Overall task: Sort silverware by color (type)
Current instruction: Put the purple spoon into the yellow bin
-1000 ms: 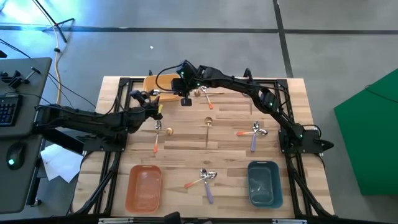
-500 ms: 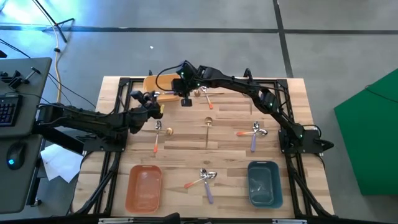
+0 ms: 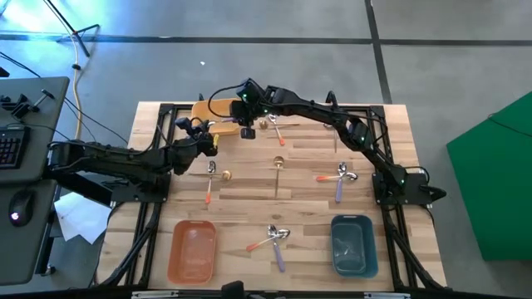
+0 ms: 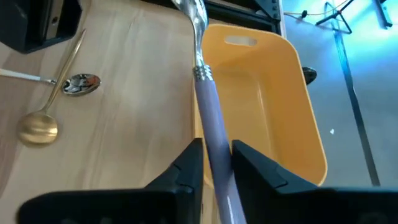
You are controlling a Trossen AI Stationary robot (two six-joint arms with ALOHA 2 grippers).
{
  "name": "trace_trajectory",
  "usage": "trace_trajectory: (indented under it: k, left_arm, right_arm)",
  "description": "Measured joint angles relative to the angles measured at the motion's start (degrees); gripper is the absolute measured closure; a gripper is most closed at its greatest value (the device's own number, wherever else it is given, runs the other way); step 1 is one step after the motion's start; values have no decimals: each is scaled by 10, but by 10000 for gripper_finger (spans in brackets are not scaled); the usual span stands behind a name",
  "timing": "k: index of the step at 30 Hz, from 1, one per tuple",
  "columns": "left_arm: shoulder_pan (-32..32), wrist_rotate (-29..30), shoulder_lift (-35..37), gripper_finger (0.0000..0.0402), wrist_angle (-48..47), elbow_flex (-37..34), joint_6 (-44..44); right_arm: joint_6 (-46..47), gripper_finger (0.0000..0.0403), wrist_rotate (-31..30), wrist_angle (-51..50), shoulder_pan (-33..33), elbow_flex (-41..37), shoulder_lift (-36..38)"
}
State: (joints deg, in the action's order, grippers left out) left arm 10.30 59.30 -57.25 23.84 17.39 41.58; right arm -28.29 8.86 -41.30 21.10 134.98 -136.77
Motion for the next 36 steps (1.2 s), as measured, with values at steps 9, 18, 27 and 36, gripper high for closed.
trace_trajectory:
  k: [9,18,27,36]
  left_arm:
    - [21,-5,0,400,1,1,-10]
    - [75,-35,0,401,-86,21,-62]
    - [236,-267,-19,401,-346,120,-277]
    - [318,-358,-120,401,-316,120,-322]
  right_arm:
    - [-1,222,-35,-45,-1,0,49]
    - [18,298,1,-127,35,-32,76]
    - [25,386,10,-156,63,-185,119]
    - [68,400,11,117,81,-573,384]
